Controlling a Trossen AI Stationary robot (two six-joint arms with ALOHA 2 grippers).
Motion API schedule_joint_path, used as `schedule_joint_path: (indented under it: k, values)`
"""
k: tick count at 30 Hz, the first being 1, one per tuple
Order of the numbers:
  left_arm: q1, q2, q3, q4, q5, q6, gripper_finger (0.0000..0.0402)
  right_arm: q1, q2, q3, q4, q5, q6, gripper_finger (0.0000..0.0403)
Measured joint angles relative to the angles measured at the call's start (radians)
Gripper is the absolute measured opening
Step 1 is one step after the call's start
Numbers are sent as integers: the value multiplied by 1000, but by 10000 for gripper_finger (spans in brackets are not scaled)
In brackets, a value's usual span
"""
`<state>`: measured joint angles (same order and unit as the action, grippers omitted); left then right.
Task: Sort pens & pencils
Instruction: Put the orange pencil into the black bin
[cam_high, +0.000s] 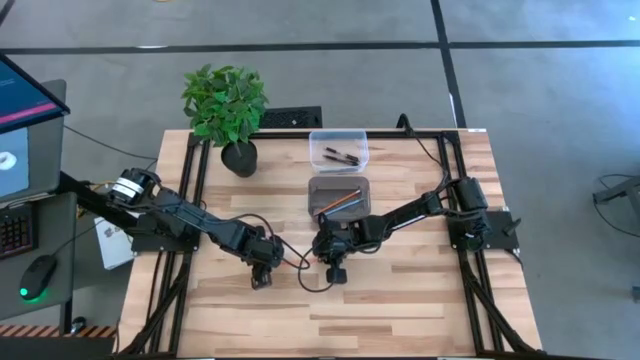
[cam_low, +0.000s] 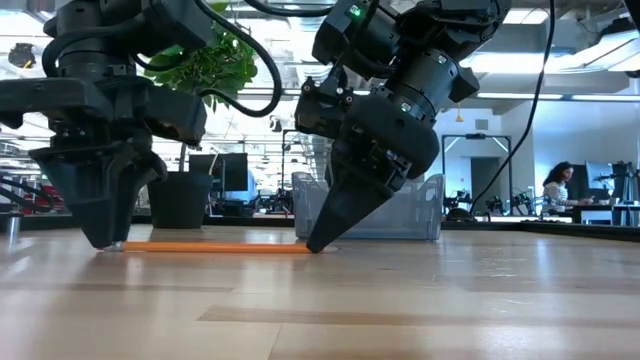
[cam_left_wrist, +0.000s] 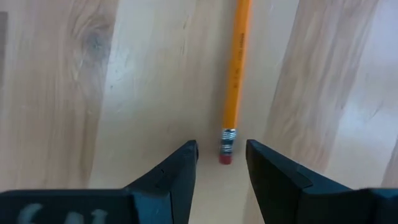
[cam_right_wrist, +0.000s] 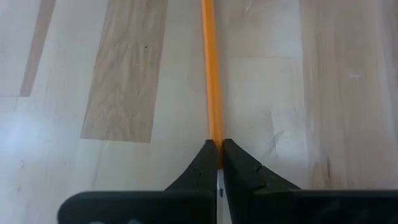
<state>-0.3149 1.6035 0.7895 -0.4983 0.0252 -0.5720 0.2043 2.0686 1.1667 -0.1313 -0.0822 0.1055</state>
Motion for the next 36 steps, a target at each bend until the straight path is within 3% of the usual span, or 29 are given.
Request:
schedule_joint_path:
  k: [6, 17, 21, 28, 36]
  values:
    - [0, -2, 2, -59, -41, 5, 138, 1, 0, 0, 4, -19, 3, 31]
    - [0, -2, -8, -20, -49, 50, 132, 1, 0, -2, 12, -22, -5, 31]
    - [1, -2, -28, -5, -49, 39, 101, 1, 0, -2, 17, -22, -7, 31]
    - [2, -3, -41, 28, -52, 38, 13, -2, 0, -2, 21, -22, -8, 31]
    - [2, -2, -43, 50, -69, 79, 22, -2, 0, -3, 24, -22, -10, 33]
